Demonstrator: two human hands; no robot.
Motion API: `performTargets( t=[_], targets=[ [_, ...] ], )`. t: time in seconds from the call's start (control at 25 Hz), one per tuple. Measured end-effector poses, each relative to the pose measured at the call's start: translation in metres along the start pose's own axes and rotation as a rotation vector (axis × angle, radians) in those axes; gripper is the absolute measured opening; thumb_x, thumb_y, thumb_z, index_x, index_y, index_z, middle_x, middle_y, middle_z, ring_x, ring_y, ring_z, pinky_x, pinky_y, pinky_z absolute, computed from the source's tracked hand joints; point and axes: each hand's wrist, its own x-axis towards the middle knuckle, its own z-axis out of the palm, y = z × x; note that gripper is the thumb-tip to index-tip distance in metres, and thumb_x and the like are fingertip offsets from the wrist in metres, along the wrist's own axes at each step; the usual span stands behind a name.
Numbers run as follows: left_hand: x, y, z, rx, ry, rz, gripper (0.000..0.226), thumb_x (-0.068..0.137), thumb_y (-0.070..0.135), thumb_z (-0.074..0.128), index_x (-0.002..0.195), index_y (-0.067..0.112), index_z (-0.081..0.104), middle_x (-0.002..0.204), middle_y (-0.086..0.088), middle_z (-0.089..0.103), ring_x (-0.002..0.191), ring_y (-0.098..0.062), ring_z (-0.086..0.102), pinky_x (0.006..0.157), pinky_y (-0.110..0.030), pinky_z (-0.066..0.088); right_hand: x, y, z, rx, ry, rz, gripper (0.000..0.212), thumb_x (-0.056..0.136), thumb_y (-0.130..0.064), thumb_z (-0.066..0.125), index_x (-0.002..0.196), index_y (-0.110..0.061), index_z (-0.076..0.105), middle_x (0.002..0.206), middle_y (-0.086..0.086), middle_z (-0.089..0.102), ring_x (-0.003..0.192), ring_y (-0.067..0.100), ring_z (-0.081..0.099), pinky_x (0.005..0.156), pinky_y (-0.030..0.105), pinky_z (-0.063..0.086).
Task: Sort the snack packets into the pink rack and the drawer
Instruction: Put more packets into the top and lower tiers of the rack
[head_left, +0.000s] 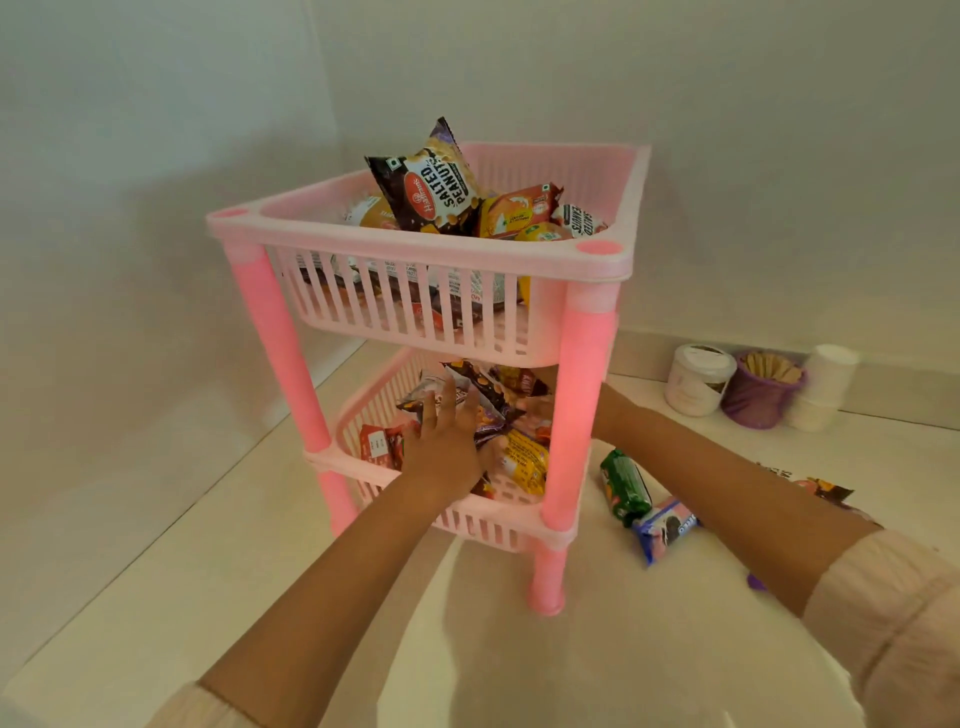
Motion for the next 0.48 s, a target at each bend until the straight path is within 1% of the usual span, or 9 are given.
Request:
performTargets(
  t=[0.04,0.08,0.12,0.16,0.2,0.24,0.28,0.36,0.48],
  targets=[
    [-0.008,0.009,0.003,-0.014,0.033,0.012,0.071,0.093,0.055,0.028,0.148,0.023,-0.006,0.156,-0.005,-0.018,0.144,-0.029,-0.013,0.115,-0.053,0.001,-0.008,-0.002,-0.001,-0.022,-0.004,-0.049,0.049,0.085,0.008,0.054,0.07,-0.034,0.033,0.073,-0.013,0.039,0.068,0.003,0.039,0.069,0.023,0.038],
    [-0.017,0.018,0.006,-0.028,0.062,0.018,0.071,0.094,0.053,0.027,0.148,0.021,-0.007,0.157,-0.005,-0.016,0.144,-0.028,-0.013,0.115,-0.053,0.0,-0.017,-0.004,0.001,-0.063,0.006,-0.12,0.042,0.085,0.003,0.057,0.074,-0.034,0.041,0.076,-0.012,0.045,0.072,0.008,0.045,0.077,0.028,0.044],
    [-0.025,0.026,0.009,-0.04,0.083,0.016,0.071,0.094,0.052,0.027,0.148,0.02,-0.007,0.157,-0.005,-0.014,0.144,-0.027,-0.012,0.115,-0.052,-0.001,-0.027,-0.003,0.001,-0.103,-0.019,-0.152,0.024,0.087,-0.006,0.058,0.085,-0.029,0.052,0.088,-0.006,0.055,0.085,0.016,0.051,0.088,0.035,0.044],
    [-0.033,0.032,0.012,-0.048,0.105,0.015,0.071,0.094,0.051,0.026,0.148,0.019,-0.007,0.158,-0.005,-0.011,0.144,-0.026,-0.012,0.115,-0.052,-0.002,-0.034,0.003,-0.001,-0.175,-0.041,-0.195,0.016,0.09,-0.016,0.057,0.106,-0.02,0.057,0.11,0.005,0.059,0.105,0.023,0.05,0.099,0.04,0.038],
    [-0.04,0.036,0.015,-0.049,0.126,0.011,0.071,0.094,0.05,0.026,0.148,0.018,-0.007,0.158,-0.005,-0.01,0.144,-0.025,-0.013,0.114,-0.052,-0.003,-0.04,0.009,-0.004,-0.256,-0.049,-0.21,0.035,0.093,-0.024,0.052,0.126,-0.014,0.05,0.133,0.012,0.05,0.124,0.026,0.041,0.108,0.042,0.031],
    [-0.048,0.04,0.018,-0.044,0.149,0.009,0.069,0.095,0.049,0.025,0.148,0.017,-0.006,0.158,-0.004,-0.009,0.144,-0.025,-0.014,0.114,-0.051,-0.004,-0.052,0.015,-0.007,-0.321,-0.063,-0.216,0.047,0.095,-0.031,0.046,0.138,-0.013,0.038,0.148,0.012,0.035,0.137,0.026,0.027,0.114,0.043,0.023],
    [-0.056,0.043,0.02,-0.045,0.167,0.008,0.067,0.096,0.048,0.023,0.148,0.016,-0.005,0.158,-0.003,-0.008,0.144,-0.025,-0.016,0.114,-0.05,-0.006,-0.064,0.021,-0.008,-0.348,-0.068,-0.184,0.053,0.097,-0.037,0.04,0.144,-0.016,0.029,0.154,0.009,0.023,0.143,0.026,0.015,0.117,0.045,0.015],
    [-0.074,0.051,0.026,-0.092,0.208,-0.027,0.061,0.098,0.041,0.022,0.148,0.013,0.0,0.159,-0.003,-0.004,0.144,-0.024,-0.016,0.115,-0.05,-0.005,-0.093,0.036,-0.012,-0.375,-0.081,-0.116,0.058,0.097,-0.043,0.032,0.147,-0.018,0.018,0.157,0.007,0.012,0.145,0.026,0.003,0.119,0.044,0.006],
    [-0.106,0.073,0.036,-0.203,0.295,-0.13,0.058,0.099,0.032,0.026,0.148,0.009,0.006,0.159,-0.006,0.001,0.145,-0.027,-0.009,0.116,-0.051,0.002,-0.144,0.057,-0.02,-0.379,-0.092,-0.016,0.059,0.098,-0.043,0.03,0.147,-0.015,0.017,0.157,0.007,0.01,0.145,0.023,0.0,0.118,0.039,0.002]
  ],
)
